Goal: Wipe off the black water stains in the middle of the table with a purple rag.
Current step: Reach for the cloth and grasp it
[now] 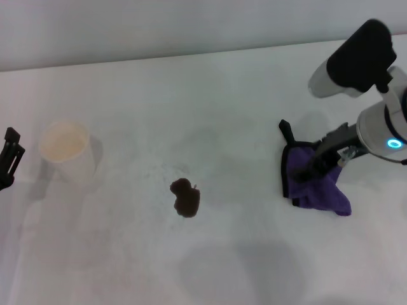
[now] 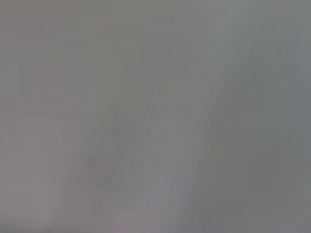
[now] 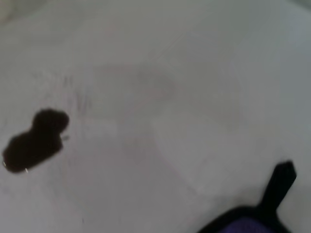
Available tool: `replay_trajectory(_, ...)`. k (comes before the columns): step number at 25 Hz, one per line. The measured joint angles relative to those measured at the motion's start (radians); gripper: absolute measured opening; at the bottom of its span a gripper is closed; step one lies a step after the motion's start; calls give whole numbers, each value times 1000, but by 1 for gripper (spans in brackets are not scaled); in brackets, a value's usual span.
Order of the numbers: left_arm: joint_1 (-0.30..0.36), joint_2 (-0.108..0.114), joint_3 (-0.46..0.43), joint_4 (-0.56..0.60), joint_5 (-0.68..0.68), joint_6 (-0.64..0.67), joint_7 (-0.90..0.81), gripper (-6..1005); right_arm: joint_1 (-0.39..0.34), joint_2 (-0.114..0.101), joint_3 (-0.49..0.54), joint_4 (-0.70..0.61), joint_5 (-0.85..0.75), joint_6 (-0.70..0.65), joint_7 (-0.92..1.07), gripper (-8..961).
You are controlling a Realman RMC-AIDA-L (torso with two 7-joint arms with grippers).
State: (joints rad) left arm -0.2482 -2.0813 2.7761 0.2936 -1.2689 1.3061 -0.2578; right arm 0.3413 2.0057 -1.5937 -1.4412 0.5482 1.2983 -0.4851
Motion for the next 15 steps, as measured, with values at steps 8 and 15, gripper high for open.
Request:
replay_trajectory(8,-8,0,3,-1,2,-4,6,888,56,2,-1,149,-37,-9,1,766)
replay_trajectory(15,-8,-2,3,-1,3,-6,6,887,61,4,-2,161,-37,-11,0,761)
